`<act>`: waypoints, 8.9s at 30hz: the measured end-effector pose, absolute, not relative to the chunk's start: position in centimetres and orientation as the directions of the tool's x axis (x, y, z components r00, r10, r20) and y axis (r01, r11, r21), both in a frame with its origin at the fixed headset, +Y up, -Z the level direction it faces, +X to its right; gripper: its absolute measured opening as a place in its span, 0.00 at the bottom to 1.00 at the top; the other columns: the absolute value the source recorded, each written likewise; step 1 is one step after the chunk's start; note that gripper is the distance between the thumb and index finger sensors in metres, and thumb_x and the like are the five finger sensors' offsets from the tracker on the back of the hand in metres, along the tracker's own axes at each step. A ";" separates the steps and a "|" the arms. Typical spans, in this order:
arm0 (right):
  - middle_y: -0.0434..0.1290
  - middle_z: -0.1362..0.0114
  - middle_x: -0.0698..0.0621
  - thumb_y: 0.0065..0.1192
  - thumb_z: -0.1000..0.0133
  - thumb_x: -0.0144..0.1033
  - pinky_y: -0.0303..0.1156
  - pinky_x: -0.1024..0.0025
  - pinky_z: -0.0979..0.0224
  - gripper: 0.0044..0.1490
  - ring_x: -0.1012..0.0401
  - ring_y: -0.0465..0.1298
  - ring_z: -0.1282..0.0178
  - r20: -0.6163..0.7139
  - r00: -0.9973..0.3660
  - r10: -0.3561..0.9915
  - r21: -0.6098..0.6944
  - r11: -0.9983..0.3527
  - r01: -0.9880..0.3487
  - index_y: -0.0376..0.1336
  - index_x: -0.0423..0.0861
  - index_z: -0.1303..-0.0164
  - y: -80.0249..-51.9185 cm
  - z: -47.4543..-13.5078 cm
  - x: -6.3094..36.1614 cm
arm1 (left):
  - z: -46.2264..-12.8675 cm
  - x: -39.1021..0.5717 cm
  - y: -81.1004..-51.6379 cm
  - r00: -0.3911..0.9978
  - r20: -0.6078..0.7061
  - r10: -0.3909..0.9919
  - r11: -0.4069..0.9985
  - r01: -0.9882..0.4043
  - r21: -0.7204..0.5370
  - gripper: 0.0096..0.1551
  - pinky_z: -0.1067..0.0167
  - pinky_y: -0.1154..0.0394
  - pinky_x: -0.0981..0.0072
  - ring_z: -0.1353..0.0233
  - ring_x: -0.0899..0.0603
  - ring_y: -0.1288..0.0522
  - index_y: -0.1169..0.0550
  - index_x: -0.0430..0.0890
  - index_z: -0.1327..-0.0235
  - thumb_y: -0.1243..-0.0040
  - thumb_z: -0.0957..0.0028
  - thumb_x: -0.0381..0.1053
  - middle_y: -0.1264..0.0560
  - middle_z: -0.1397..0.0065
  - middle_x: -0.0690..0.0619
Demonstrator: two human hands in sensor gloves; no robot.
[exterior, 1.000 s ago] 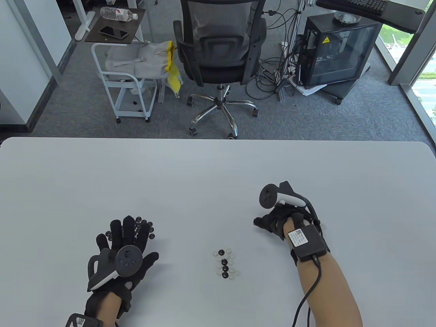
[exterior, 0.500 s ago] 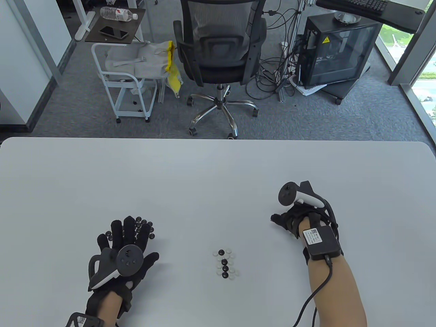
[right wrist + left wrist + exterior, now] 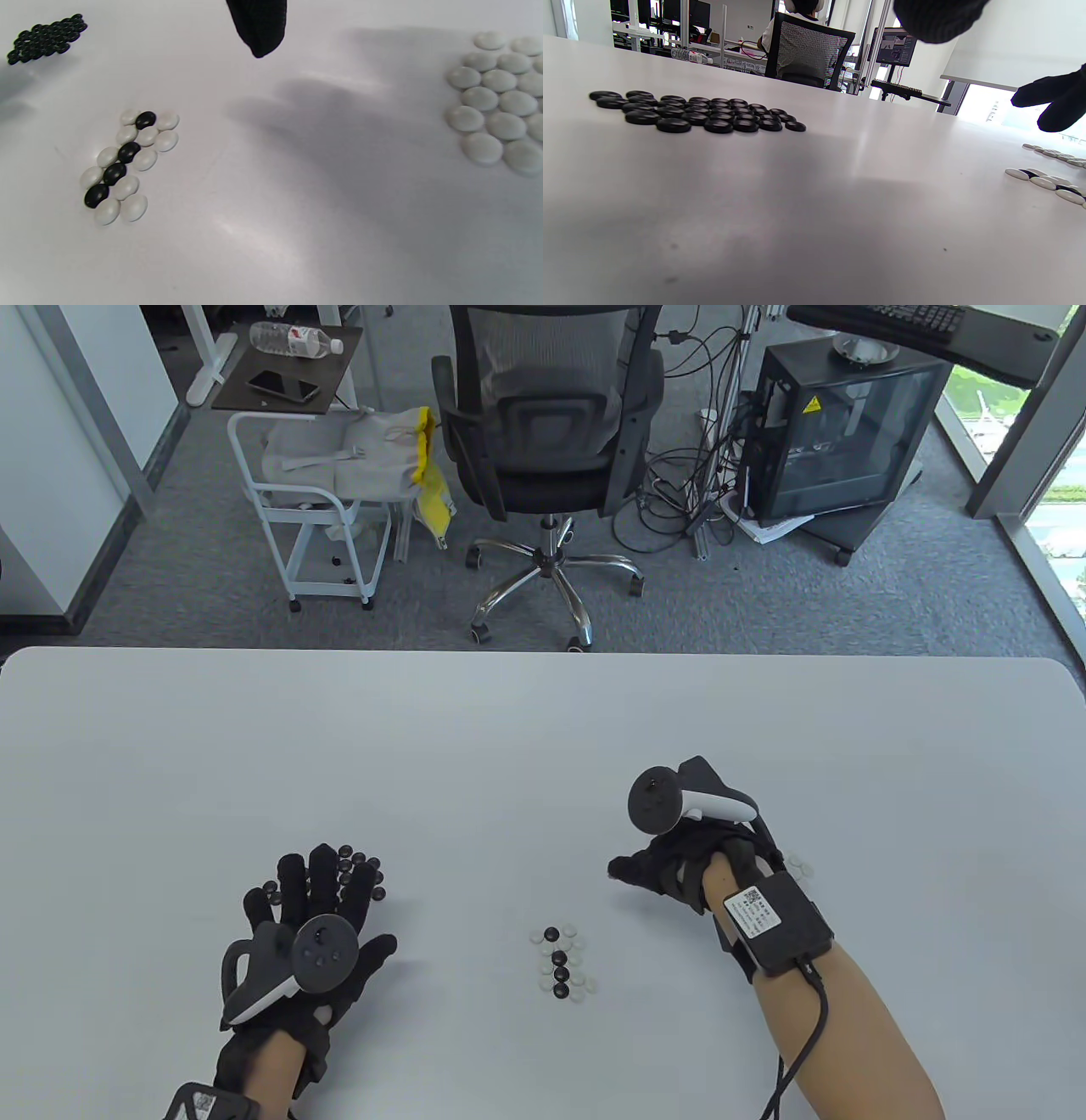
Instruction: Go stone sorting task
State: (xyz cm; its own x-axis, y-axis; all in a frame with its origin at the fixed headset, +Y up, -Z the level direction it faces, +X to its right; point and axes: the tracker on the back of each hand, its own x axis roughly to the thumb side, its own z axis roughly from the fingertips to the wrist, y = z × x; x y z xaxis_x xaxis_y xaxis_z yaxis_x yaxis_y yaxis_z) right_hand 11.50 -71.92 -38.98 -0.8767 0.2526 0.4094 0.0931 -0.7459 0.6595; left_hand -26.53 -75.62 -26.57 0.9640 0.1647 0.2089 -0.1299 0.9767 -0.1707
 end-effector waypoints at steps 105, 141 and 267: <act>0.35 0.15 0.22 0.40 0.34 0.54 0.29 0.11 0.35 0.43 0.24 0.27 0.24 0.208 -0.959 0.190 0.689 -0.725 0.006 0.65 0.37 0.20 -75.2 -39.2 17.4 | -26.5 -27.0 -75.7 0.968 0.182 0.173 0.973 -0.140 -0.181 0.49 0.42 0.72 0.14 0.25 0.24 0.79 0.59 0.48 0.13 0.56 0.38 0.65 0.75 0.18 0.33; 0.33 0.15 0.22 0.40 0.34 0.55 0.30 0.11 0.35 0.43 0.24 0.26 0.24 0.529 -0.770 0.358 0.693 -0.706 0.148 0.64 0.37 0.19 -73.5 -34.0 8.3 | -26.7 -27.1 -75.8 0.968 0.178 0.177 0.972 -0.143 -0.187 0.49 0.42 0.72 0.14 0.25 0.24 0.79 0.59 0.48 0.13 0.57 0.38 0.65 0.76 0.18 0.33; 0.30 0.16 0.21 0.38 0.34 0.55 0.30 0.11 0.36 0.45 0.24 0.25 0.26 0.498 -0.775 0.388 0.737 -0.660 0.143 0.59 0.38 0.15 -74.5 -36.5 7.9 | -26.5 -26.9 -75.4 0.959 0.207 0.194 0.974 -0.163 -0.159 0.49 0.43 0.74 0.15 0.25 0.24 0.80 0.59 0.48 0.13 0.56 0.38 0.65 0.76 0.17 0.33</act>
